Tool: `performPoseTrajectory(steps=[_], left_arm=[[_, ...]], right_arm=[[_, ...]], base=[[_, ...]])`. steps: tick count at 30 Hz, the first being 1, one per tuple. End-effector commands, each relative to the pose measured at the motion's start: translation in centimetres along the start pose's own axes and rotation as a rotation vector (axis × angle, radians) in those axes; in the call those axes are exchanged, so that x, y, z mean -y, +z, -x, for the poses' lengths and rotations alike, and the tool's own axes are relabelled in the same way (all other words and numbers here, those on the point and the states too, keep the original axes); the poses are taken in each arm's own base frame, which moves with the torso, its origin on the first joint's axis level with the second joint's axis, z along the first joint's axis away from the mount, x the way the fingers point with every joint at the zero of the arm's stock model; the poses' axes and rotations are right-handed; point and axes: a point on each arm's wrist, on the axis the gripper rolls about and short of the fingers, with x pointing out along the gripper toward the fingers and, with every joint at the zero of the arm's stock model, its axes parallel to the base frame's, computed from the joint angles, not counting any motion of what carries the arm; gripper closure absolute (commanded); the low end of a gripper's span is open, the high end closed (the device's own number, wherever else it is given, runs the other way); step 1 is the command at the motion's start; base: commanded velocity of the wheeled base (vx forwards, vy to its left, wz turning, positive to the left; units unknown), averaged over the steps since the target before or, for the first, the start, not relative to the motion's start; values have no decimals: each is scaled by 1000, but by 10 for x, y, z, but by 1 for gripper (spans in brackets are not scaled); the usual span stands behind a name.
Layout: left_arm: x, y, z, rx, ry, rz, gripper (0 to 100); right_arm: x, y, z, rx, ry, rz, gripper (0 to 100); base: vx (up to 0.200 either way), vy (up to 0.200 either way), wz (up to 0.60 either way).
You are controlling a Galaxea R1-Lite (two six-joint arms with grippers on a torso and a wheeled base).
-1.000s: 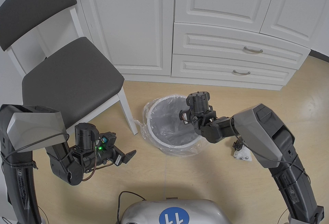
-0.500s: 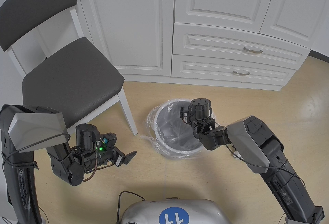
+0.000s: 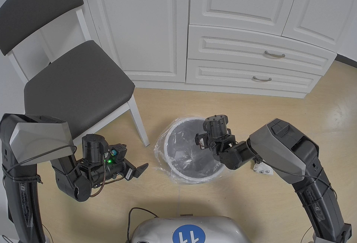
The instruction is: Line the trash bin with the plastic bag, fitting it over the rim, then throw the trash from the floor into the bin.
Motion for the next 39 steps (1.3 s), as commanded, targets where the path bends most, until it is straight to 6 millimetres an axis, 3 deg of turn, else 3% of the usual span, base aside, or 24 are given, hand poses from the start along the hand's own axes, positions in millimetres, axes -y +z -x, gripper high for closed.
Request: performPoseTrajectory(steps=[1,9,21,27,34,39], left_arm=[[2,-1,-2,-3,-7,-1,0],[13,-1,-6,18,-30,-10,0],[13,-6,-10,8,-2,-8,0],[12,-3,-8,15,1,-9,0],[11,-3,-8,18,5,-9,0],[9,-2,-9,20,9,-8,0]], right_arm=[[1,21,34,2,31,13,0],[2,36,33,71,27,-47,0],[7,52,45,117,32,-90,0],[-5,32,25,105,28,-85,0],[-21,35,0,185,31,-165,0],[-33,38,-4,219,49,-196,0]], base=[[0,0,0],[0,0,0],[0,0,0],[0,0,0],[0,0,0],[0,0,0]])
